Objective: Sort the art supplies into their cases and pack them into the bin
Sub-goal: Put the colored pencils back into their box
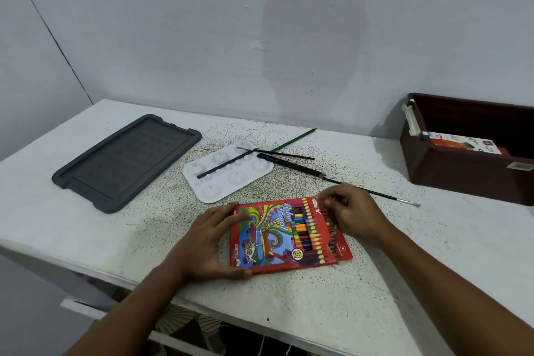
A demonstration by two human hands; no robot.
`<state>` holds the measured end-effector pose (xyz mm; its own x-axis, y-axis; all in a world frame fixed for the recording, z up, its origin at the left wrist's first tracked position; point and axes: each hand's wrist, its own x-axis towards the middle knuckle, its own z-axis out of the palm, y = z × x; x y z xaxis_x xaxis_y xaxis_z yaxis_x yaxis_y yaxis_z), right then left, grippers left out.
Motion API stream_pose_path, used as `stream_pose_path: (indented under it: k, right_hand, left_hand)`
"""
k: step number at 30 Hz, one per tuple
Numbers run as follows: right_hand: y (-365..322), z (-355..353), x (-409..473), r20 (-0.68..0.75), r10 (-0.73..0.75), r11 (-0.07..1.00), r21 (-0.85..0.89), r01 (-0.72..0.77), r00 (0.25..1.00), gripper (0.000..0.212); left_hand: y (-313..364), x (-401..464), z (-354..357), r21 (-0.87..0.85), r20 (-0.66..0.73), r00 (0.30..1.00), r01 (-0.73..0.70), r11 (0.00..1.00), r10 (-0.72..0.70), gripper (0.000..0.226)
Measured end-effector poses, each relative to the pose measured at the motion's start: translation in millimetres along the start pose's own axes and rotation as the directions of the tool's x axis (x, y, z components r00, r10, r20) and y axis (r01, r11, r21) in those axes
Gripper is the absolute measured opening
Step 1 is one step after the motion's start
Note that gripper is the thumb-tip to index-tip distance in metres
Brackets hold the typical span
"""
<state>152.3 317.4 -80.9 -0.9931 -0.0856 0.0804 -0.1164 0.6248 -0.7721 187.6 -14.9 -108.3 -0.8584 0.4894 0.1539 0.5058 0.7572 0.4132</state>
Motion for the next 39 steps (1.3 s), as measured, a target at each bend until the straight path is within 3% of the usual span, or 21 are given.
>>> stream_pose_path:
  k: [6,13,26,31,39]
  right_hand:
    - [-8,-2,53,-0.08,-0.085,0.899,-0.437,0.042,0.993,0.026]
    - [-16,9,88,0.031,0.042,0.76,-0.65,-0.012,0.999,0.027]
    - [-19,5,97,0.034,0.109,0.871,-0.484,-0.079,0.993,0.019]
    - [-19,-9,80,-0.053,0.04,0.915,-0.399,-0.058,0.998,0.016]
    - [13,-69,29,-0.051,-0.007,0.912,-0.411,-0.014,0.999,0.012]
  left_hand:
    - [0,0,1,0.006,0.008,1.0,0.009,1.0,-0.009,0.099]
    - [0,1,0,0.004,-0.002,1.0,0.006,1.0,-0.006,0.099]
    - [-1,3,-2,0.002,0.032,0.999,0.013,1.0,-0.013,0.098]
    - [-2,3,-1,0.008,0.02,1.0,0.001,1.0,-0.001,0.099]
    - [-3,3,0,0.007,0.004,1.0,-0.005,1.0,0.005,0.099]
